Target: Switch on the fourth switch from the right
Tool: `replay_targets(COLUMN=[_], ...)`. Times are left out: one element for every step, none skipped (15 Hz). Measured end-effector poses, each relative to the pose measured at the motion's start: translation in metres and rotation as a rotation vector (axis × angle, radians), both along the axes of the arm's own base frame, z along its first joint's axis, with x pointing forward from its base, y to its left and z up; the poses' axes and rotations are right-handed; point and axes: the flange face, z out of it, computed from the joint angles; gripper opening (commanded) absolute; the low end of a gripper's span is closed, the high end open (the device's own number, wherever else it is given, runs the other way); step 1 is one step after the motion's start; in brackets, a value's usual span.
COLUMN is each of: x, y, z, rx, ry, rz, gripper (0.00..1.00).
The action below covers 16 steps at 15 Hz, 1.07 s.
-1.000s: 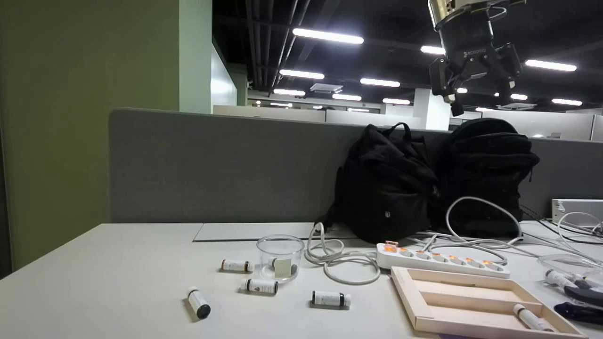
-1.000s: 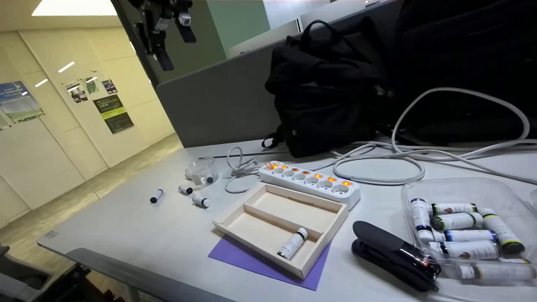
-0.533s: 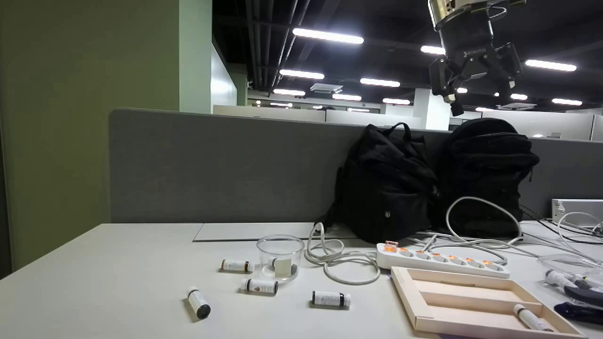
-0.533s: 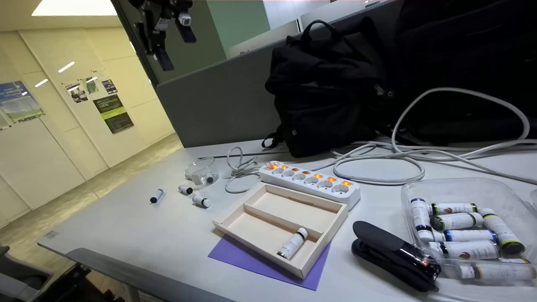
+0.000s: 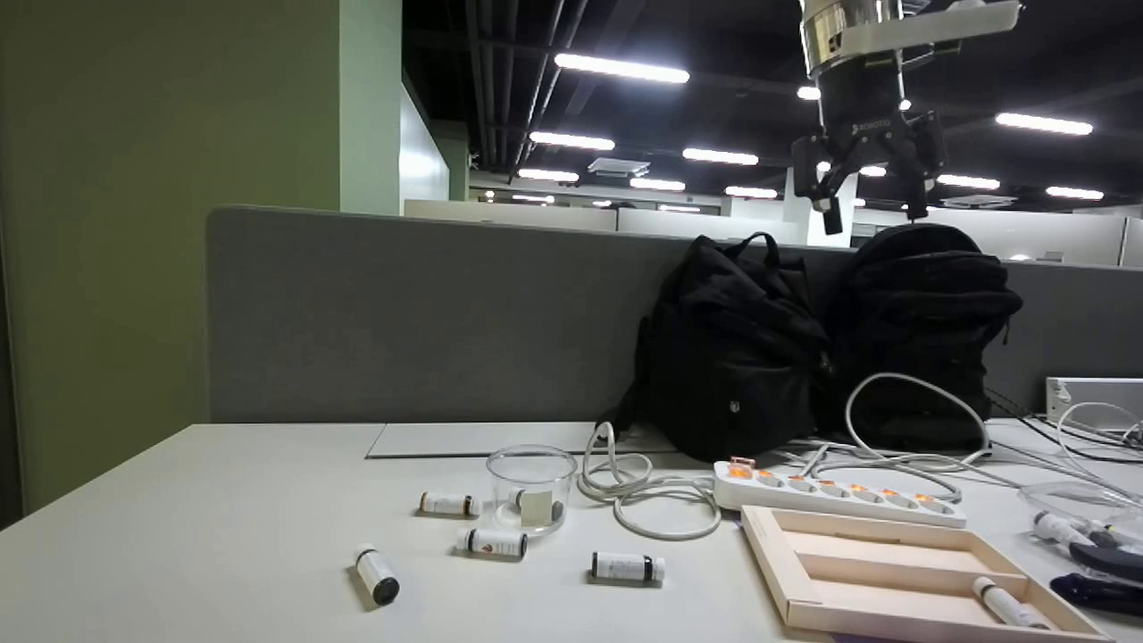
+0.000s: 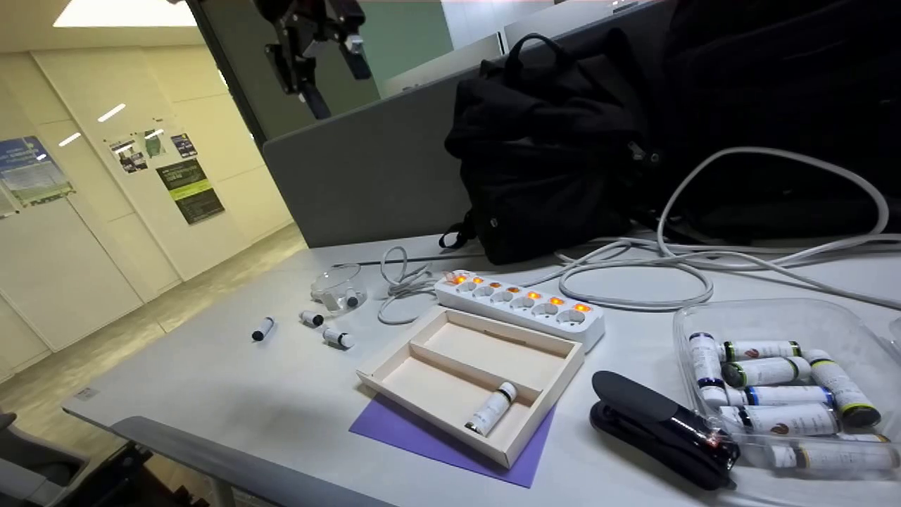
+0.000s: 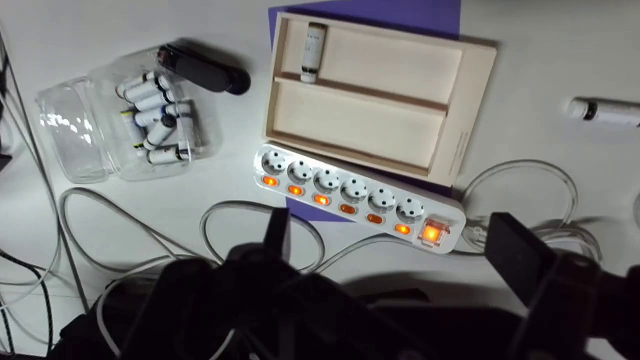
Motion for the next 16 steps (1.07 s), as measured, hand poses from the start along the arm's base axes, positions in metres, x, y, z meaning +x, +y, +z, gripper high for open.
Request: replay_targets(x=[0.016,0.033,0.050,0.068,0.086,0.102,0.115,0.124,0.131,0.135,0.138,0.138,0.139,0.139,0.139,0.139], y=[-0.006,-0.012,-0.019,-0.026,-0.032,-0.037,-0.041,-0.042,-0.042,-0.040,-0.039,-0.038,-0.038,-0.038,-0.038,-0.038], z=[-0.008,-0.016,-0.026,-0.037,-0.047,-0.058,-0.070,-0.080,-0.087,-0.090,-0.090,-0.088,-0.086,-0.085,-0.085,-0.085], rx=[0.011,0.020,0.025,0.026,0.026,0.027,0.032,0.034,0.034,0.034,0.034,0.034,0.034,0.034,0.035,0.035], ry=[-0.019,-0.036,-0.047,-0.053,-0.053,-0.045,-0.011,0.021,0.038,0.045,0.047,0.046,0.047,0.047,0.046,0.047], rz=[0.000,0.002,0.001,-0.002,-0.008,-0.018,-0.035,-0.046,-0.048,-0.048,-0.046,-0.046,-0.047,-0.047,-0.048,-0.048], gripper=[1.00,1.00,1.00,1.00,1.00,1.00,1.00,1.00,1.00,1.00,1.00,1.00,1.00,1.00,1.00,1.00])
